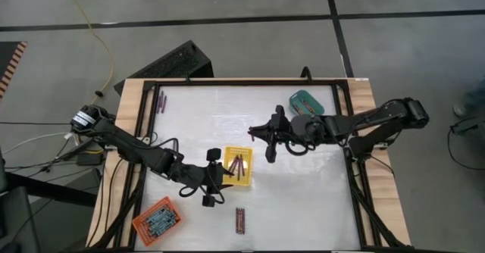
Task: Sort crayons
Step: Put the brown crayon into the green bin
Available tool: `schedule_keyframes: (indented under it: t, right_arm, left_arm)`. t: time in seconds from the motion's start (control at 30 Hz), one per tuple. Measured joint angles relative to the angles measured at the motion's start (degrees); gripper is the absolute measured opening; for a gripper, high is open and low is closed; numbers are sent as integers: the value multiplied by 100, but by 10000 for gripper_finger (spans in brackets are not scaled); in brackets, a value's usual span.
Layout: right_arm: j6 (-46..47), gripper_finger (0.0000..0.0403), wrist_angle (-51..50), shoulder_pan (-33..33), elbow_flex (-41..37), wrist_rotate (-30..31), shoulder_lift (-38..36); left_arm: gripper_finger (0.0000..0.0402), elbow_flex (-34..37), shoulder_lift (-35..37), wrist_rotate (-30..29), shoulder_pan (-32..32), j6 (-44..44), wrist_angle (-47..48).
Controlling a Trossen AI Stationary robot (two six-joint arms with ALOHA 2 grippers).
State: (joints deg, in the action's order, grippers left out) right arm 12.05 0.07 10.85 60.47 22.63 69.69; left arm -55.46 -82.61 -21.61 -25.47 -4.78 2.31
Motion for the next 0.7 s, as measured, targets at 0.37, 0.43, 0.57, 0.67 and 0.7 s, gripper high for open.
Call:
schedule_keyframes:
  t: [0.37,0.43,0.57,0.67,0.7]
  right_arm:
    - [153,0,-94,2,0,0,0]
    - [164,0,-125,2,0,0,0]
    - [164,0,-133,0,0,0,0]
    - [166,0,-182,0,0,0,0]
    - [190,0,-225,0,0,0,0]
  left_arm:
    - [148,0,0,2,0,0,0]
    - [148,0,0,2,0,0,0]
    - [148,0,0,2,0,0,0]
    - [148,0,0,4,0,0,0]
    - [148,0,0,4,0,0,0]
